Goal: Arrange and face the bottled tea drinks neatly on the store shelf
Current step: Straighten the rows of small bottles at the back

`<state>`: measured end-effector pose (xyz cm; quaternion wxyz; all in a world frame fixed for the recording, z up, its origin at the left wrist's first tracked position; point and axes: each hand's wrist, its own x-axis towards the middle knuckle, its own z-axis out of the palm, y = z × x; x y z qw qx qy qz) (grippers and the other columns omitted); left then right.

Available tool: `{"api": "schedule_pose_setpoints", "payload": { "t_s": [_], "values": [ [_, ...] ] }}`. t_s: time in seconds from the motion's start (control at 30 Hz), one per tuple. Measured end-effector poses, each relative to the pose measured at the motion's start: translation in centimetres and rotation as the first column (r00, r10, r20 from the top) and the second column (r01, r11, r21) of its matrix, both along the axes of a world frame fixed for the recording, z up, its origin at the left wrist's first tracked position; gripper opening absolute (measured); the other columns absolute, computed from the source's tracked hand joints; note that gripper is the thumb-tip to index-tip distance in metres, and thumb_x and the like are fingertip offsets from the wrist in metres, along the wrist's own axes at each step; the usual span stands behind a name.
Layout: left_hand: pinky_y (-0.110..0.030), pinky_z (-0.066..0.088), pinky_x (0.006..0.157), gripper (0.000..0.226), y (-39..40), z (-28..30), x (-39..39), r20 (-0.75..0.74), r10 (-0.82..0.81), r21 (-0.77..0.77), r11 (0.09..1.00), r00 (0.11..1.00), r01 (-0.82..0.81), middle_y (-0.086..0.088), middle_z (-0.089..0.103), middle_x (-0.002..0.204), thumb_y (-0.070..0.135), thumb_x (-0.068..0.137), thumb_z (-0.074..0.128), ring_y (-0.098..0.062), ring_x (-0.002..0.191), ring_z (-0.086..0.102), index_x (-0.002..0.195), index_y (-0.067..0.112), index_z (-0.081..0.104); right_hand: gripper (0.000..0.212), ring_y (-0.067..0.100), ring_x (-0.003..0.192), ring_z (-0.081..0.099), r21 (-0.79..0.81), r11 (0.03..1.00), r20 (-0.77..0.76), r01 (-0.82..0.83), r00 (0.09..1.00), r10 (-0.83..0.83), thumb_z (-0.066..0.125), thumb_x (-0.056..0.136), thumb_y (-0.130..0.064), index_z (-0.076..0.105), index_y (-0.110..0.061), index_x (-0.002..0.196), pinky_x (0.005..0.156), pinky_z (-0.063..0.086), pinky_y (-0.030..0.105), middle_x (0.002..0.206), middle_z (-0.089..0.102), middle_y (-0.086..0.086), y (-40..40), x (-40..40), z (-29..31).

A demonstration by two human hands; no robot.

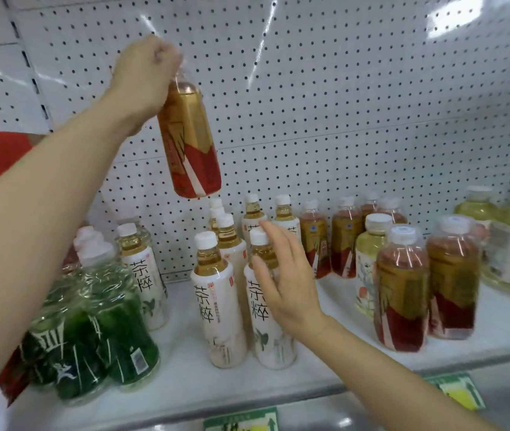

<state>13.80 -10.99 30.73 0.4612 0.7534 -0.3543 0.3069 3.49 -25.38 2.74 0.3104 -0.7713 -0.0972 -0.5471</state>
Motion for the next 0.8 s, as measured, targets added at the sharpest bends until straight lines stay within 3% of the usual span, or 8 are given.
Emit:
{"api": "schedule_pose_setpoints", "payload": {
  "t_s": [0.1,0.2,0.33,0.4,0.5,0.67,0.73,0.8],
  "values": [
    [-0.026,0.048,0.063,0.034,-2.0,-0.6,-3.0,0.029,-0.121,-0.088,0.988,0.992,0.124,0.009,0.052,0.075,0.045,0.099,0.042,-0.007,0.065,0.054,0.091,0.018,0.061,0.047,0.014,0.127,0.049,0.113,0.992,0.038,-0.056,0.998,0.052,0.042,0.1,-0.032,0.045,-0.012,0.143,0.102,0.046,0.042,0.135,0.052,0.001,-0.5,-2.1,1.0],
    [-0.024,0.043,0.058,0.032,-4.3,-2.4,-6.4,0.018,-0.238,-0.087,0.967,0.971,0.239,0.011,0.044,0.067,0.042,0.099,0.045,-0.003,0.058,0.051,0.073,0.024,0.042,0.046,0.013,0.121,0.055,0.355,0.926,0.105,-0.127,0.99,0.095,0.041,0.099,-0.036,0.048,-0.015,0.14,0.103,0.046,0.041,0.129,0.057,-0.004,-1.3,-5.4,3.4],
    [-0.03,0.044,0.069,0.028,-8.2,-5.8,-11.4,0.083,-0.299,0.028,0.954,0.951,0.298,0.011,0.045,0.074,0.037,0.102,0.046,-0.009,0.07,0.054,0.08,0.02,0.044,0.052,0.017,0.113,0.062,0.456,0.848,0.119,-0.271,0.962,0.244,0.048,0.095,-0.045,0.041,-0.025,0.143,0.097,0.053,0.042,0.129,0.057,-0.001,-2.9,-9.9,6.5],
    [-0.032,0.044,0.069,0.027,-10.6,-7.6,-13.6,0.097,-0.325,0.061,0.945,0.941,0.32,0.012,0.046,0.076,0.036,0.103,0.046,-0.012,0.075,0.056,0.087,0.014,0.048,0.069,0.008,0.111,0.062,0.431,0.868,0.044,-0.248,0.966,0.255,0.06,0.087,-0.051,0.033,-0.033,0.148,0.09,0.055,0.031,0.13,0.056,-0.007,-4.1,-11.8,7.1],
    [-0.027,0.037,0.065,0.026,-14.3,-10.5,-16.4,0.086,-0.375,0.052,0.927,0.923,0.371,0.012,0.046,0.08,0.038,0.102,0.046,-0.001,0.068,0.045,0.091,0.016,0.05,0.08,-0.003,0.108,0.062,0.439,0.885,-0.063,-0.157,0.977,0.204,0.074,0.081,-0.05,0.029,-0.041,0.147,0.088,0.054,0.025,0.124,0.06,-0.017,-6.2,-14.2,6.9],
    [-0.033,0.053,0.083,0.043,-18.2,-12.7,-18.2,-0.113,-0.555,0.052,0.825,0.824,0.563,0.002,0.061,0.093,0.045,0.105,0.033,-0.014,0.087,0.06,0.107,0.014,0.064,0.066,-0.005,0.1,0.065,0.481,0.874,-0.057,-0.071,0.992,0.112,0.077,0.082,-0.03,0.044,-0.03,0.14,0.082,0.057,0.02,0.109,0.067,-0.021,-10.3,-17.6,4.7],
    [-0.036,0.051,0.09,0.041,-19.3,-13.2,-16.2,-0.182,-0.491,0.093,0.854,0.852,0.512,-0.003,0.064,0.103,0.042,0.106,0.035,-0.019,0.098,0.061,0.117,0.014,0.063,0.063,0.001,0.1,0.066,0.504,0.862,-0.063,-0.063,0.992,0.109,0.076,0.083,-0.027,0.046,-0.029,0.138,0.086,0.058,0.031,0.11,0.068,-0.016,-12.2,-19.0,3.9],
    [-0.036,0.048,0.096,0.037,-20.5,-15.0,-13.5,-0.283,-0.285,0.255,0.898,0.916,0.359,-0.004,0.06,0.122,0.038,0.103,0.047,-0.021,0.113,0.057,0.13,0.014,0.057,0.064,0.004,0.102,0.067,0.506,0.861,-0.068,-0.045,0.993,0.092,0.076,0.083,-0.028,0.045,-0.029,0.139,0.091,0.057,0.04,0.113,0.068,-0.012,-14.4,-20.2,3.4]
  ]
}}
